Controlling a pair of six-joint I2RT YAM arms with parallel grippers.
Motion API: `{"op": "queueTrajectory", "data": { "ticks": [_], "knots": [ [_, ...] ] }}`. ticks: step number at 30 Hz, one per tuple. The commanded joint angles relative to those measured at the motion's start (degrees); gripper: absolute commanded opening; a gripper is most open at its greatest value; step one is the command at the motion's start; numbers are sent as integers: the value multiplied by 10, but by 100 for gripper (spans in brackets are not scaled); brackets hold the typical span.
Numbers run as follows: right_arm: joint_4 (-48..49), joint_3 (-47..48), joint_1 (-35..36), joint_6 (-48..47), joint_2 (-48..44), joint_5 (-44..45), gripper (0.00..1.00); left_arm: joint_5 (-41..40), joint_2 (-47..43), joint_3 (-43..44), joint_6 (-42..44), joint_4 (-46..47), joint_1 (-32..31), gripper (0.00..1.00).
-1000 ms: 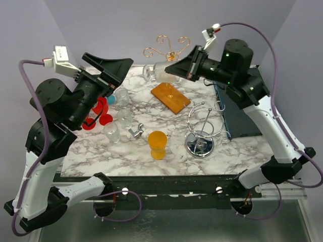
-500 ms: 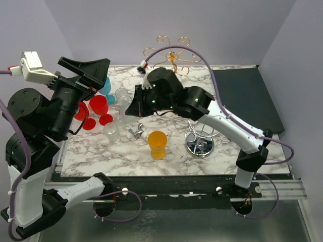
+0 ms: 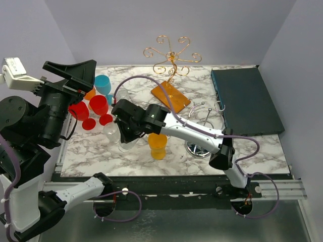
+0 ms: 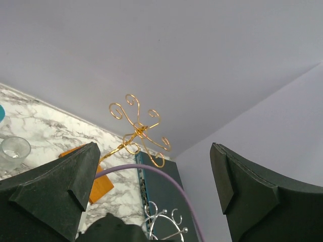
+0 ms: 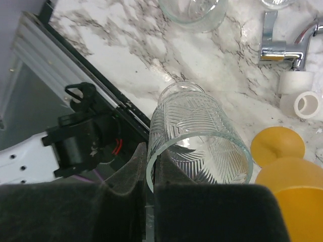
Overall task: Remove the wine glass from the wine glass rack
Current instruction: Place the wine glass at the center of the board.
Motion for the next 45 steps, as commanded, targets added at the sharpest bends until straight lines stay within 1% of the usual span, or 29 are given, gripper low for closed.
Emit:
{"op": "queueTrajectory", "data": {
  "ticks": [1, 5, 11, 14, 24, 28, 30, 32, 36, 41, 45],
  "knots": [
    [-21, 39, 13, -21, 45, 9, 1, -31, -12, 23, 20, -12, 0, 99],
    [-41, 52, 21, -32, 87, 12, 1, -34, -14, 29, 23, -14, 0, 99],
    [-54, 52, 27, -44, 123, 18, 1, -35, -16, 24, 22, -14, 0, 99],
    [-62, 54, 30, -48, 134, 32, 1, -35, -17, 23, 21, -14, 0, 99],
    [-66, 53, 40, -54, 152, 37, 1, -32, -16, 18, 17, -13, 0, 99],
    [-65, 57, 43, -54, 153, 36, 8, -32, -15, 16, 16, -14, 0, 99],
    [-65, 61, 44, -52, 151, 36, 15, -31, -15, 16, 15, -13, 0, 99],
    [-63, 62, 45, -51, 147, 35, 19, -30, -15, 15, 14, -13, 0, 99],
    [-62, 65, 46, -49, 139, 37, 29, -27, -14, 13, 13, -13, 0, 99],
    [-62, 71, 46, -45, 130, 37, 35, -23, -12, 13, 11, -12, 0, 99],
    [-54, 67, 46, -39, 110, 38, 44, -15, -9, 11, 9, -10, 0, 99]
  ]
}}
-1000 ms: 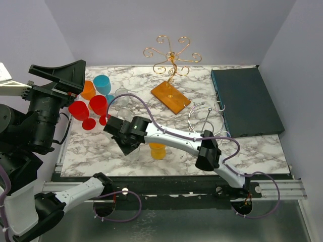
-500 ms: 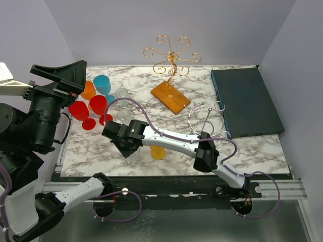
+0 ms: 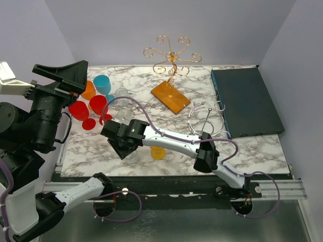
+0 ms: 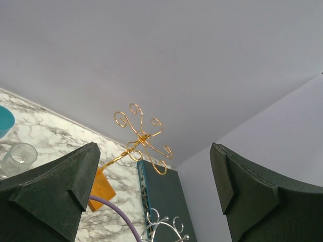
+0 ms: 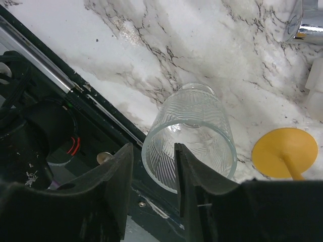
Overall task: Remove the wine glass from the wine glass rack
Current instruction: Place the wine glass at the center of the board, then reset both arms
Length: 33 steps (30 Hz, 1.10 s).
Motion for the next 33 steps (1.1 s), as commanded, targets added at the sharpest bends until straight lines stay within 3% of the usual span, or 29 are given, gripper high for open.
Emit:
{"op": "queueTrajectory", "data": {
  "ticks": [1, 12, 26, 33],
  "knots": [
    [11, 12, 6, 4, -42, 16, 46, 8, 7, -4, -3, -7, 0, 99],
    [55, 20, 3, 6, -122, 42, 79, 41, 21, 1, -3, 2, 0, 99],
    [140, 6, -129, -42, -278, 102, 89, 98, 67, 7, 7, 39, 0, 99],
    [222, -72, -209, -68, -393, 172, 97, 130, 118, -4, 16, 44, 0, 99]
  ]
}}
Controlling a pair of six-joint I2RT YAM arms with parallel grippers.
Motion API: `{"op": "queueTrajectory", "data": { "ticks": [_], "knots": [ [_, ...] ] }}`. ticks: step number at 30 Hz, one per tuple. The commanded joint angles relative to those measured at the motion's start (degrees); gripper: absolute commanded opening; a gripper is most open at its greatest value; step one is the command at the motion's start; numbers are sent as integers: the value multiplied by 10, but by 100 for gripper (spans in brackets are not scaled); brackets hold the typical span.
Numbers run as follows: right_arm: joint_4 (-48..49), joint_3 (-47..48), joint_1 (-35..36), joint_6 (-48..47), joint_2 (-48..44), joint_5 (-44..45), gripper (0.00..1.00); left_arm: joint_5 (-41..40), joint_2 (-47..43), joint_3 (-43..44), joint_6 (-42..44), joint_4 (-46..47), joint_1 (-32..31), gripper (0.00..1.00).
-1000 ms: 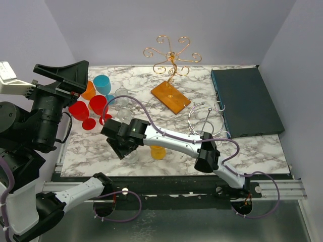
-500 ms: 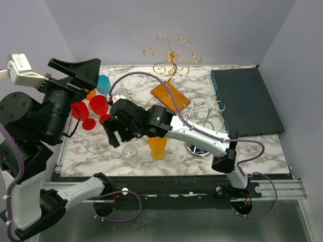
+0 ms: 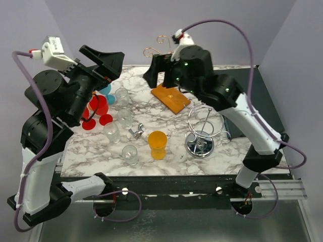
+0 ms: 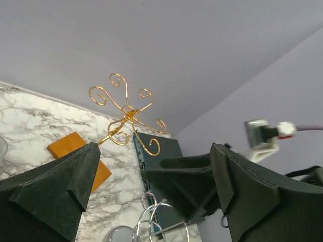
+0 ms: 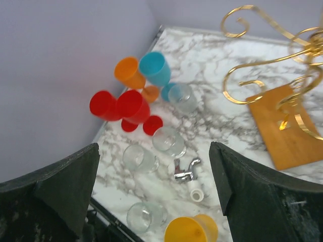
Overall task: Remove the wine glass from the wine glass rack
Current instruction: Reset both arms
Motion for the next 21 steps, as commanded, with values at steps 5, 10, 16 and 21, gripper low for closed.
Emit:
{"op": "queueTrajectory", "data": {
  "ticks": [5, 10, 16, 21],
  "knots": [
    [107, -101, -119, -38, -130, 68, 100, 56, 80, -24, 17, 8, 0, 99],
    [135, -154, -191, -29, -178, 42, 100, 51, 126, -35, 22, 6, 0, 99],
    [158, -199, -198, -14, -205, 33, 100, 34, 153, -33, 47, 4, -1, 99],
    [173, -225, -198, -13, -223, 36, 100, 20, 159, -31, 58, -2, -1, 99]
  ]
}}
